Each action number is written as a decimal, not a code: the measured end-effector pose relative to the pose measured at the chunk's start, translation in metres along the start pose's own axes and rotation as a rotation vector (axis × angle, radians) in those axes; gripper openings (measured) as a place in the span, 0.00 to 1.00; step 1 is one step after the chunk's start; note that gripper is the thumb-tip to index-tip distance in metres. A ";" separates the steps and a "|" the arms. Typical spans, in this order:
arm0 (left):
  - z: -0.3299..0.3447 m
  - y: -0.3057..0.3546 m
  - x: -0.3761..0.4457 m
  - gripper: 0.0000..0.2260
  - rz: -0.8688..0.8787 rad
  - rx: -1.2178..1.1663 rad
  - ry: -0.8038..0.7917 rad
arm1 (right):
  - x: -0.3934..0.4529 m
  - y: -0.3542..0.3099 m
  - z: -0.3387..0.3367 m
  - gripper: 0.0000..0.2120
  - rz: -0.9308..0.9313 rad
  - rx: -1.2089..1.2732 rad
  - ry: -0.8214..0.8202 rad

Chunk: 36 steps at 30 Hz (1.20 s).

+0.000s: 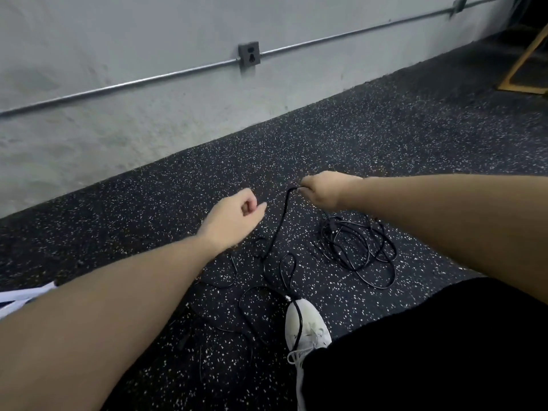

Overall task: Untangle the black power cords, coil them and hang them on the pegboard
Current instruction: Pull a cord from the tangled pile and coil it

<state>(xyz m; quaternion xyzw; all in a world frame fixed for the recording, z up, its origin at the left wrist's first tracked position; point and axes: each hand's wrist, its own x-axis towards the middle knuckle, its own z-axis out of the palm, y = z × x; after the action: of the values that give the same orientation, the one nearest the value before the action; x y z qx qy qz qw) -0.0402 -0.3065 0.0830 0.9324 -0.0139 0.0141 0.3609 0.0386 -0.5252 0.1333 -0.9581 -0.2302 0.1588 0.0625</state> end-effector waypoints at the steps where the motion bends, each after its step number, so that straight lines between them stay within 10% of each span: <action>1: 0.009 -0.011 -0.002 0.11 -0.023 0.023 -0.058 | 0.008 0.003 0.007 0.18 0.025 -0.033 -0.028; 14: 0.126 -0.156 -0.001 0.03 -0.220 0.212 -0.472 | 0.100 0.011 0.121 0.14 0.002 -0.479 -0.295; 18: 0.141 -0.165 0.007 0.08 -0.202 0.151 -0.582 | 0.109 0.007 0.145 0.28 -0.138 -0.281 -0.226; 25: 0.163 -0.184 0.015 0.18 -0.229 0.149 -0.620 | 0.102 0.000 0.209 0.13 -0.201 -0.141 -0.578; 36: 0.182 -0.184 0.011 0.08 -0.242 0.419 -0.611 | 0.108 -0.024 0.258 0.16 -0.082 -0.138 -0.616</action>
<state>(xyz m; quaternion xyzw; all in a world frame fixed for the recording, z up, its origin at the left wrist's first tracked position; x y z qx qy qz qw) -0.0197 -0.2933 -0.1749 0.9421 -0.0072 -0.3043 0.1408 0.0335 -0.4420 -0.1346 -0.8569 -0.2871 0.4226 -0.0691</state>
